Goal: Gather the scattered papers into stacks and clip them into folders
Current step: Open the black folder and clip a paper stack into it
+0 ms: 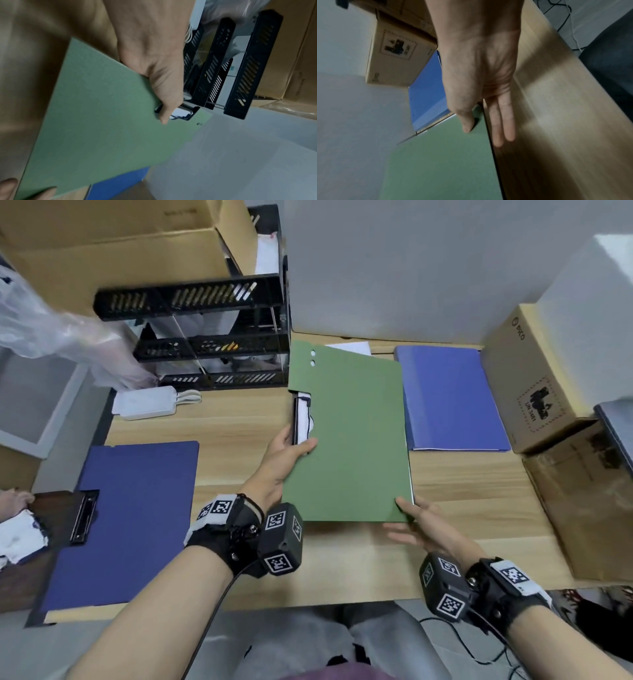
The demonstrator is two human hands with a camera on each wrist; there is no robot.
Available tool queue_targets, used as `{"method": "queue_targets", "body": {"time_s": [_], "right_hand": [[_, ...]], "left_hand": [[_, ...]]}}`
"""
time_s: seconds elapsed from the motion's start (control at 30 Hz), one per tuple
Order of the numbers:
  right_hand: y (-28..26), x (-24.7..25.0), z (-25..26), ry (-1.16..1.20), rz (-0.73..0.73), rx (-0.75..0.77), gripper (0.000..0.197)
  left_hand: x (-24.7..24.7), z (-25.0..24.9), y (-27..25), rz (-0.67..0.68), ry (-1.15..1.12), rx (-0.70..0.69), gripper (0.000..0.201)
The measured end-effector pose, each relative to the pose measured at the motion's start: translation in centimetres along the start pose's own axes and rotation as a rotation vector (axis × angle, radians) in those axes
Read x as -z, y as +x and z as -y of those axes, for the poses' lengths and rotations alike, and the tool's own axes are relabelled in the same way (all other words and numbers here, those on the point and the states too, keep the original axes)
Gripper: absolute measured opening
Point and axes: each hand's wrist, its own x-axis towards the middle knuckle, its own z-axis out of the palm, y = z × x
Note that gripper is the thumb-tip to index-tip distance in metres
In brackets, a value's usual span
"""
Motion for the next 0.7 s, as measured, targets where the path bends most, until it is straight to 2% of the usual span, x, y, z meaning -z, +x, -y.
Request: {"method": "queue_targets", "body": {"time_s": [0.17, 0.23, 0.33, 0.37, 0.47, 0.53, 0.6, 0.7], "right_hand": [[0.9, 2.0, 2.3, 0.108, -0.183, 0.057, 0.019], [1.6, 3.0, 3.1, 0.132, -0.233, 0.091, 0.022], [2.6, 4.9, 4.9, 0.121, -0.269, 0.102, 0.012], [3.0, 5.5, 5.7, 0.110, -0.277, 0.095, 0.015], [4.3, 7.2, 8.3, 0.124, -0.299, 0.082, 0.020], [5.2, 8.1, 10.0, 0.196, -0.297, 0.088, 0.009], [6.5, 9.1, 11.1, 0.298, -0.307, 0.093, 0.021], [8.4, 10.7, 11.5, 0.471, -0.332, 0.038, 0.026]], "left_hand": [[-4.8, -1.6, 2.1, 0.114, -0.072, 0.021, 0.027], [-6.4, -1.5, 2.9, 0.128, -0.041, 0.031, 0.028], [-7.8, -1.0, 4.0, 0.148, 0.088, 0.052, 0.034], [-8.2, -0.8, 4.4, 0.158, 0.114, 0.064, 0.037], [-9.9, -0.4, 6.0, 0.144, 0.139, 0.082, 0.046], [-11.5, -0.3, 7.3, 0.109, 0.132, 0.068, 0.051], [-13.3, -0.3, 8.7, 0.076, 0.128, 0.055, 0.052], [-15.9, 0.0, 10.8, 0.061, 0.128, 0.057, 0.049]]}}
